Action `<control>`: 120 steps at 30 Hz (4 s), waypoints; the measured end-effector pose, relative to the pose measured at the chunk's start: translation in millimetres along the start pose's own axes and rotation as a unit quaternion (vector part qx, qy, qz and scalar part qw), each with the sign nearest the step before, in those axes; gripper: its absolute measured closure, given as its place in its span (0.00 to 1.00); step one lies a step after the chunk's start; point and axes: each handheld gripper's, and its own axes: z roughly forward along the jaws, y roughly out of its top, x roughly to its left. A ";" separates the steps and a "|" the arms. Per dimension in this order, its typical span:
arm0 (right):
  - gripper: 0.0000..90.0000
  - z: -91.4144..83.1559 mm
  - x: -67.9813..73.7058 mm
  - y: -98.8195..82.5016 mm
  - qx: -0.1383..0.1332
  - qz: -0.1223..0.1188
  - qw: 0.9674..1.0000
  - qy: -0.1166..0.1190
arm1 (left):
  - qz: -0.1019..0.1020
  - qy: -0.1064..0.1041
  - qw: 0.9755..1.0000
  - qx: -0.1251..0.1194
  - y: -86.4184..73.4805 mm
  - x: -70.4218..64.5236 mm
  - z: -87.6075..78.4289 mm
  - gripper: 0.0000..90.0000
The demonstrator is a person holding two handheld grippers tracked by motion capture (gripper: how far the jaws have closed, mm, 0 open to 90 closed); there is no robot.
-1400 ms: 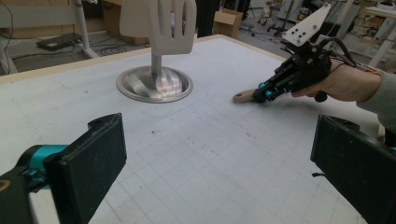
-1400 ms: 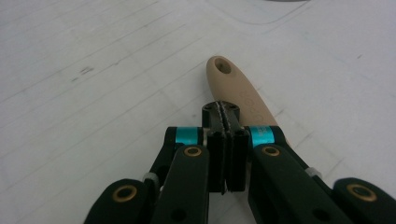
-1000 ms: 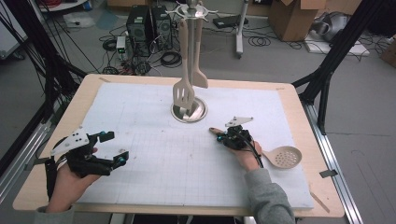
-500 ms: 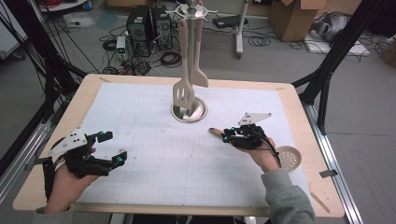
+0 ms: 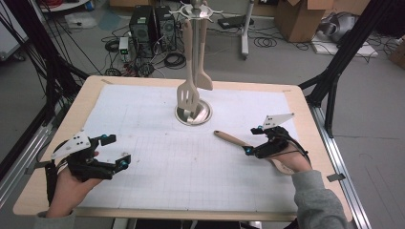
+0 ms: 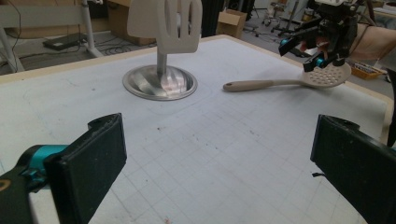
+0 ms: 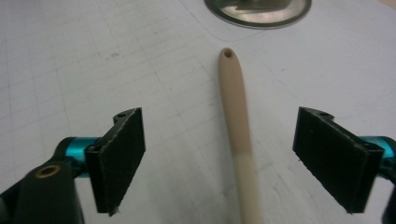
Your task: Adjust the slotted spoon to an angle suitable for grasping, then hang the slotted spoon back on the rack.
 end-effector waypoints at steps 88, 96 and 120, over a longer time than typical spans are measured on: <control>0.87 -2.5 -21.8 -27.6 0.139 -0.024 0.990 0.025 | -0.004 0.002 1.000 0.000 -1.4 1.5 -1.8 0.04; 0.87 -12.5 -23.7 -23.1 0.084 -0.001 0.996 0.034 | -0.004 0.002 1.000 0.001 -1.6 1.9 -2.1 0.04; 0.87 -40.3 -27.7 -10.0 -0.036 0.025 0.998 0.051 | -0.006 0.005 1.000 -0.002 -1.9 2.3 -5.9 0.04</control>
